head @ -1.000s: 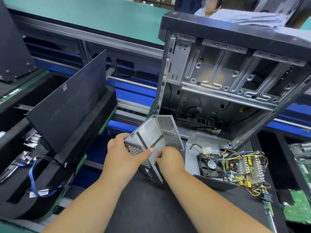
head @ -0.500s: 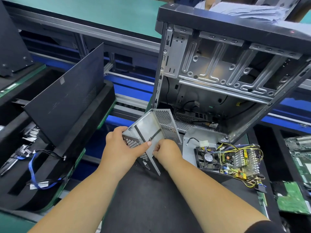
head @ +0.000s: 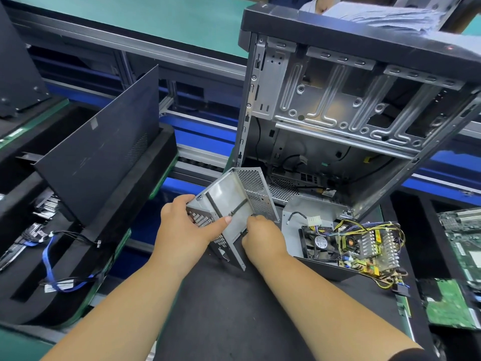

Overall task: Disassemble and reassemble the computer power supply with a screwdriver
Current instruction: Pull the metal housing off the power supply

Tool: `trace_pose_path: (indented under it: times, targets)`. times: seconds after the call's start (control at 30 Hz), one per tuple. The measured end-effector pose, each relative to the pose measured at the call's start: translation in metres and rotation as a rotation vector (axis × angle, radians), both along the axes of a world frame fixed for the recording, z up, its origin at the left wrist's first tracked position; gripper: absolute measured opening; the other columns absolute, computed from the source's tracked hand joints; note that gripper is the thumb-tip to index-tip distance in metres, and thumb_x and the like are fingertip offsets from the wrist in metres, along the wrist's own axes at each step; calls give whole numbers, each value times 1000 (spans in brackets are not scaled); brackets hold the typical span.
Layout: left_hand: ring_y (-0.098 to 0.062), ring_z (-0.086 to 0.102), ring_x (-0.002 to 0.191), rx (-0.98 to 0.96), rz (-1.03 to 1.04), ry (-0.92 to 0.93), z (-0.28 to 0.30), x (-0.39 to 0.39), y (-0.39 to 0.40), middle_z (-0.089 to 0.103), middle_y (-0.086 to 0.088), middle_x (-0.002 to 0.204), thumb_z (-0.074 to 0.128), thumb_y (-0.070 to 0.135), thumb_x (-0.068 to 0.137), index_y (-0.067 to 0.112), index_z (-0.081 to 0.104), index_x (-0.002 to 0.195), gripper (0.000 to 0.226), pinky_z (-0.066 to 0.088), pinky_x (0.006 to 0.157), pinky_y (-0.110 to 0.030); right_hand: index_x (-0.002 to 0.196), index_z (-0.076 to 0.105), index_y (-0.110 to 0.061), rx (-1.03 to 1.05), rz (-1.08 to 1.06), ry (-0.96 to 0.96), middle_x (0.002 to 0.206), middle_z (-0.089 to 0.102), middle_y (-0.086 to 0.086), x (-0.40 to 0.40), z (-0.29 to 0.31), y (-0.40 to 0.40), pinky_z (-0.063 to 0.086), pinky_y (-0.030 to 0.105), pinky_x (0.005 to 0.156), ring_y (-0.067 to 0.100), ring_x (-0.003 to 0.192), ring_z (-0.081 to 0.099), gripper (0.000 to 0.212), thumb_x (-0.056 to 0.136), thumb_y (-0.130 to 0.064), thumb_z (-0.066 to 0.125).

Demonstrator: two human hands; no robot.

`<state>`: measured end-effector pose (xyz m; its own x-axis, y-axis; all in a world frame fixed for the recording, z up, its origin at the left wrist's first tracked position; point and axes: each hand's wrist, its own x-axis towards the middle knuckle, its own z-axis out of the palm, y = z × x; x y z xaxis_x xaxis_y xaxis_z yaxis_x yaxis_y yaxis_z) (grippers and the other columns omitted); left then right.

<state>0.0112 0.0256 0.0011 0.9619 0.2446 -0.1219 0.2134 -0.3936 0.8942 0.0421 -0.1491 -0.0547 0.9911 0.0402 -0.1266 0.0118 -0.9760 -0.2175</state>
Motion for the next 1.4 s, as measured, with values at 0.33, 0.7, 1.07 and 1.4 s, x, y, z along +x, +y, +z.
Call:
trace_pose_path:
  times: [0.33,0.7,1.07,1.4]
  targets:
    - [-2,53,103,-18,10,-20,2,3,6,39,11,125,76,73,47,36,45,132,98,43,73,-20,108,64,-12,116,-4,-86,111,58,7,-1,1,1,47,34,83,28,103,53,23,88,-18,55]
    - [3,53,98,-41,14,-27,-1,1,6,39,14,121,82,62,57,35,45,132,88,40,69,-14,98,65,-12,120,-44,-119,105,60,5,-1,2,-1,46,35,78,27,97,57,16,92,-22,54]
    - [-4,58,98,-159,50,73,-4,9,10,51,8,122,75,76,40,40,49,115,88,47,76,-26,117,62,-14,404,6,-159,113,56,3,0,13,6,47,34,84,22,96,58,26,92,-19,60]
    - [-9,62,101,-216,47,99,-8,5,3,56,7,116,77,73,40,49,53,98,67,53,90,-40,118,68,-13,490,-111,-164,100,58,-3,9,15,14,47,24,84,11,82,55,31,89,-24,70]
